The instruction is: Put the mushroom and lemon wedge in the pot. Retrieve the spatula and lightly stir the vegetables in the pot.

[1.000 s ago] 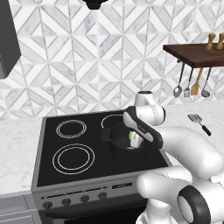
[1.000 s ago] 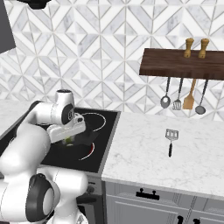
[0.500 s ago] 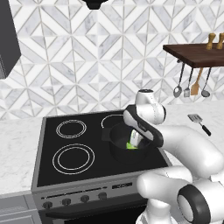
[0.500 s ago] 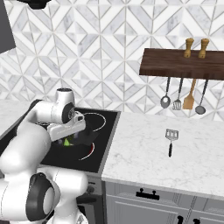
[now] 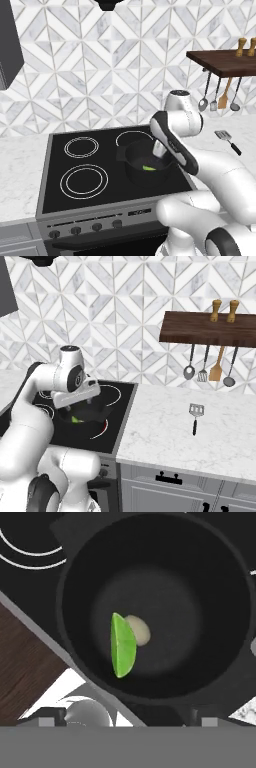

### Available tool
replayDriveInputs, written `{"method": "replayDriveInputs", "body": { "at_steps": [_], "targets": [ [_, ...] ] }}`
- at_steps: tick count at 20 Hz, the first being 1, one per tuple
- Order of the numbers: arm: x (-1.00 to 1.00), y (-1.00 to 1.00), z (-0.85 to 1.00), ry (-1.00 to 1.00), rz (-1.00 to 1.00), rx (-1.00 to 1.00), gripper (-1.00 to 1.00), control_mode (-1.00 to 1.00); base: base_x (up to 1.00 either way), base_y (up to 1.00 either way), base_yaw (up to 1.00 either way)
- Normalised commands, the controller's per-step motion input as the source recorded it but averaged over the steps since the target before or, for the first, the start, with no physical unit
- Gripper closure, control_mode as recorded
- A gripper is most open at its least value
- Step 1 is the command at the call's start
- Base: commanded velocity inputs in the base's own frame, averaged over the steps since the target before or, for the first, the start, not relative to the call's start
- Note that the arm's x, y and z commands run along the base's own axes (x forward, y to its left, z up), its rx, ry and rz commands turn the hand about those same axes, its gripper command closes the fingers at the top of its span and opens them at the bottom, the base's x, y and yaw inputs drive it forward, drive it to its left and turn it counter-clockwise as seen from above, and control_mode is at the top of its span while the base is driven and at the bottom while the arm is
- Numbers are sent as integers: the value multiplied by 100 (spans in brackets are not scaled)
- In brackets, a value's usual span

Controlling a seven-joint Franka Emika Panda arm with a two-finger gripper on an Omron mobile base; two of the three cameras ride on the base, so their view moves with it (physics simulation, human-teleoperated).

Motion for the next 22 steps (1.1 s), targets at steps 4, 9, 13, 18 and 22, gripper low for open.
{"method": "replayDriveInputs", "body": {
  "at_steps": [4,9,13,18,22],
  "targets": [
    [-1,-97,25,6,-52,-2,-100,-100,0,0,0],
    [0,-100,4,2,-47,0,-100,-100,0,0,0],
    [0,-100,-2,0,-35,-2,-100,-100,0,0,0],
    [6,-100,-19,0,-23,-10,-100,-100,0,0,0],
    [22,-100,-39,0,-17,-8,-100,-100,0,0,0]
  ]
}}
